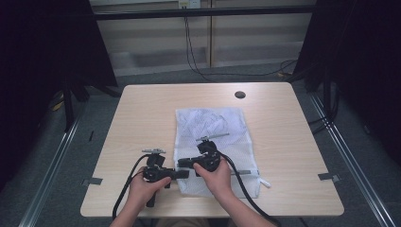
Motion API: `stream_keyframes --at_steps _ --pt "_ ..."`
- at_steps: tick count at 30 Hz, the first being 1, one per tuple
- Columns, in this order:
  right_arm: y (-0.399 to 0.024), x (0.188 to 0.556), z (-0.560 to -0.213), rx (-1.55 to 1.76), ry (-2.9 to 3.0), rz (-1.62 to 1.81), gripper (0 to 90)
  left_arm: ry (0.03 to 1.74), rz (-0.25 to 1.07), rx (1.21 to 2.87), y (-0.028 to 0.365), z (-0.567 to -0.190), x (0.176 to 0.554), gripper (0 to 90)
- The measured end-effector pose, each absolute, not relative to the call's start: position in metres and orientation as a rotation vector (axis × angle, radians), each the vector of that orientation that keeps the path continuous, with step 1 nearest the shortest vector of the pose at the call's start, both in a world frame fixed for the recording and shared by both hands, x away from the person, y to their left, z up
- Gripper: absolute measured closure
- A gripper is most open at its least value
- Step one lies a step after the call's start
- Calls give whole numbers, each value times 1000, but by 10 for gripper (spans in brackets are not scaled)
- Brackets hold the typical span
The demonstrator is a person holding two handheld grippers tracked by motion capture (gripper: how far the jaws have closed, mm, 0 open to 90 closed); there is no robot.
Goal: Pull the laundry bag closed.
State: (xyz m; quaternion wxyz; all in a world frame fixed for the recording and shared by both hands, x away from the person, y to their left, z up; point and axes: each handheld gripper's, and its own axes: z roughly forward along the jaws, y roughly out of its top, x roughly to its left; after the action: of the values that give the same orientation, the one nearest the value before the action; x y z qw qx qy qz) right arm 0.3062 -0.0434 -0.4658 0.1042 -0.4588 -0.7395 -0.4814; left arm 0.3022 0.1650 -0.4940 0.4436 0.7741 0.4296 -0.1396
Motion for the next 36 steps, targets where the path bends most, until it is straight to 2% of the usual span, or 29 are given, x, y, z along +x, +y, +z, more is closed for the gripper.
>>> stream_keyframes --at_steps 3,10,36 --pt "-42 305 -466 -1349 -2180 -1418 864 1062 -357 1920 165 -494 302 775" --pt "-43 305 -465 -1348 -2175 -1422 864 1077 -372 1912 166 -492 302 872" --pt "-55 304 -469 -1342 -2174 -1396 868 1134 -423 1897 166 -490 302 884"
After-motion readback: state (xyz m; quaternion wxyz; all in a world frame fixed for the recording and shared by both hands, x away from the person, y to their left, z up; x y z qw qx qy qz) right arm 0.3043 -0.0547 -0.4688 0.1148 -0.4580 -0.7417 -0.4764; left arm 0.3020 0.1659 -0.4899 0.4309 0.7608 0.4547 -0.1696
